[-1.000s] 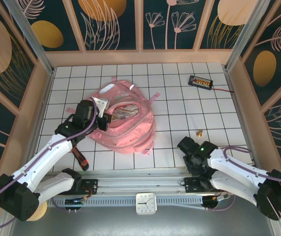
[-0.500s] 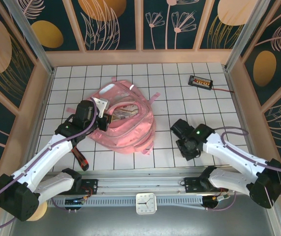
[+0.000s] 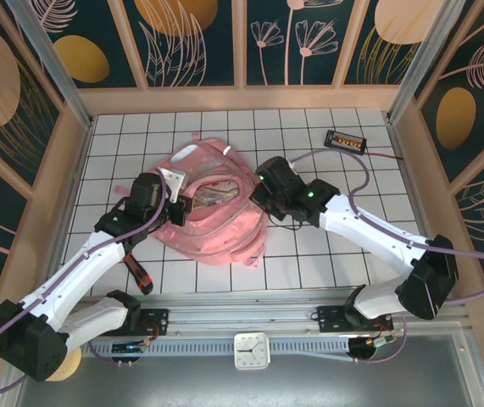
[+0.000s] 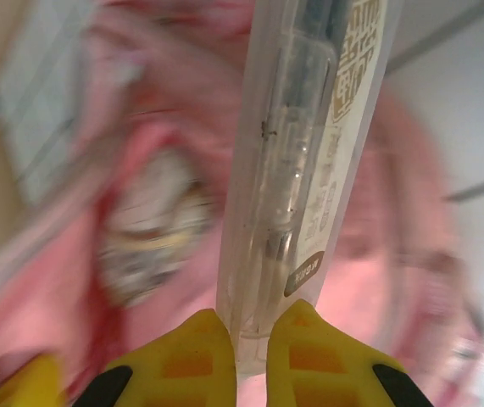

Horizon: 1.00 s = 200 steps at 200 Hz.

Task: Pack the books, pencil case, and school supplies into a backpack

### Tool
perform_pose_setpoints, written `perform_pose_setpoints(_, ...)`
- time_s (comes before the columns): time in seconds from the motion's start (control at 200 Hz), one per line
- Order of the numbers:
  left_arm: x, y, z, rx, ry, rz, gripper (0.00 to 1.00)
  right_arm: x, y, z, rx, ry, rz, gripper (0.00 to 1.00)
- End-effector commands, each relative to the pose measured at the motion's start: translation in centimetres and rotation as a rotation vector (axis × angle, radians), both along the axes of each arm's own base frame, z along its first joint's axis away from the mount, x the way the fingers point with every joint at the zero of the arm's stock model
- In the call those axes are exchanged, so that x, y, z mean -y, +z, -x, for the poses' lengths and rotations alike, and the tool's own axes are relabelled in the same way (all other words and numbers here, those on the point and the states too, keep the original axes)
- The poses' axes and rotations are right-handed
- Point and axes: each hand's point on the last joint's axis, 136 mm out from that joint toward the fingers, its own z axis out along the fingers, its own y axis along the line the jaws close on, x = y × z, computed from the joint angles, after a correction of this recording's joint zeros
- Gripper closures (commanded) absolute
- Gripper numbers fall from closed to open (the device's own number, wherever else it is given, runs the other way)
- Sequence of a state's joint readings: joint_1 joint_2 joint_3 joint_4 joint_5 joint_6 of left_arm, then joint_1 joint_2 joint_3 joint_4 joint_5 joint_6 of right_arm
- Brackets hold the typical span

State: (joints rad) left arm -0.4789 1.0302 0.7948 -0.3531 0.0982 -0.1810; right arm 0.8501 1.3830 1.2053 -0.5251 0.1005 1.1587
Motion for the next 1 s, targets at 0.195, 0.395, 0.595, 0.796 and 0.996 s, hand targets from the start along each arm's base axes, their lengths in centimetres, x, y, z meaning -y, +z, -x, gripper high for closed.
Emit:
perform_pose_setpoints(0.195,2.3,8.5,-1.1,0.146,-0.016,0.213,1.00,-8.3,6.0,-0.3,0.207,0.297,-0.296,1.00)
perform_pose_setpoints(0.395,2.1,9.9,-1.3,0.150,0.007,0.233,1.00,-10.1,5.9,1.5,0.145,0.351,-0.455,1.00)
perform_pose_setpoints(0.595,1.9,10.0,-1.4,0.146,0.032,0.251,1.00,-10.9,5.4,5.5,0.068,0.404,-0.498,1.00)
perform_pose_setpoints(0.796,2.2,10.6,-1.5,0.152,0.033,0.284,1.00,-10.6,4.8,7.9,-0.001,0.468,-0.539,1.00)
perform_pose_setpoints(0.996,2.4,11.2,-0.6,0.155,0.006,0.318,1.00,-11.2,2.8,6.5,-0.019,0.506,-0.556,1.00)
